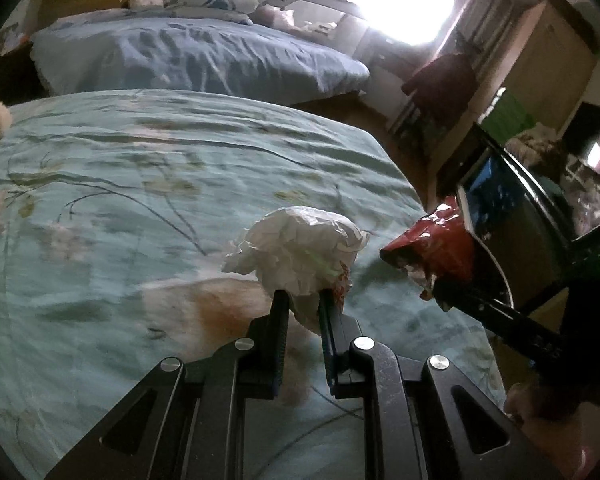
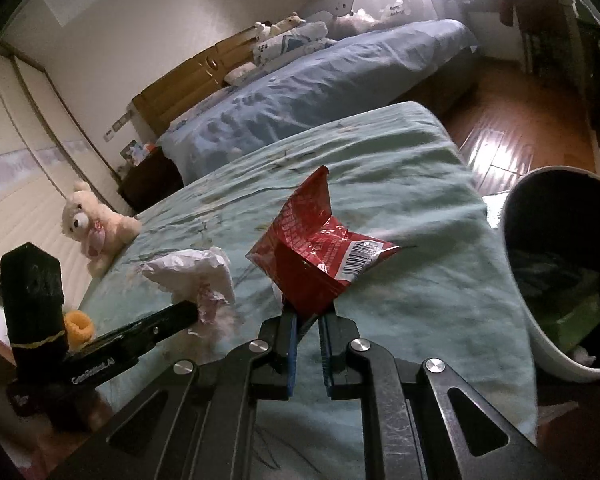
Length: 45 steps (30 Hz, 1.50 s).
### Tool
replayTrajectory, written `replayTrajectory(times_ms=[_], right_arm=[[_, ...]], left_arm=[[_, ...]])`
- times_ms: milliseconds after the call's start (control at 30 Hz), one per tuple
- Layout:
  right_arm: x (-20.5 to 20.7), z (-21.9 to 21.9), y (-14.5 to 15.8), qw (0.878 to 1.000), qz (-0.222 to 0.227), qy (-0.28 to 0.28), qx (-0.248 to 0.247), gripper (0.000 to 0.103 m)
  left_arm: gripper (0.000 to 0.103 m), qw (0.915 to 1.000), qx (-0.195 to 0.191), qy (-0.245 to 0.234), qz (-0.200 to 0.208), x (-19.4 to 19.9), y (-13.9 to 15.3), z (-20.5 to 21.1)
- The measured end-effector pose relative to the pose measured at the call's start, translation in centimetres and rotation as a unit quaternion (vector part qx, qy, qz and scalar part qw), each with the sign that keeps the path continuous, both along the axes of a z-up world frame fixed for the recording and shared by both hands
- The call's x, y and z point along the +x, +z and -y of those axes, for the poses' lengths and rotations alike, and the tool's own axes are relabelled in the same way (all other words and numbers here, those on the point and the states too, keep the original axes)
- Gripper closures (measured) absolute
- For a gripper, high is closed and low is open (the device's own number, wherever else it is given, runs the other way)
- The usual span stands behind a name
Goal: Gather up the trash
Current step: 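Carry the tissue and red wrapper over the black bin with both tools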
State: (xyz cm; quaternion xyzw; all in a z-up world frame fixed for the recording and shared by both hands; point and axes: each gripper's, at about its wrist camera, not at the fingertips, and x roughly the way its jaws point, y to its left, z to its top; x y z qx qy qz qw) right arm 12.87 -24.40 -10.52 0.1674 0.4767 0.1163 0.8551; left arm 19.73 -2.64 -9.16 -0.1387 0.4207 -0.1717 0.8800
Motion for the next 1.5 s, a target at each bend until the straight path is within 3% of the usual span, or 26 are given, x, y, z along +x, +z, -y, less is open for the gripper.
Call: replayTrajectory(times_ms=[933,1500], right_arm=[[-4.8,7.5,1.7,0.998,0.026,-0.049,-0.010,0.094],[-5.7,12.5,1.8,0.995,0.024,-0.098,-0.021,0.094]], left_arm=[[0.089,0.9944,0.074,-0.069,0.032,-3.4,3.4,10.1],[0.089,0.9881,0.090,-0.118,0.043,-2.2,3.7,15.5]])
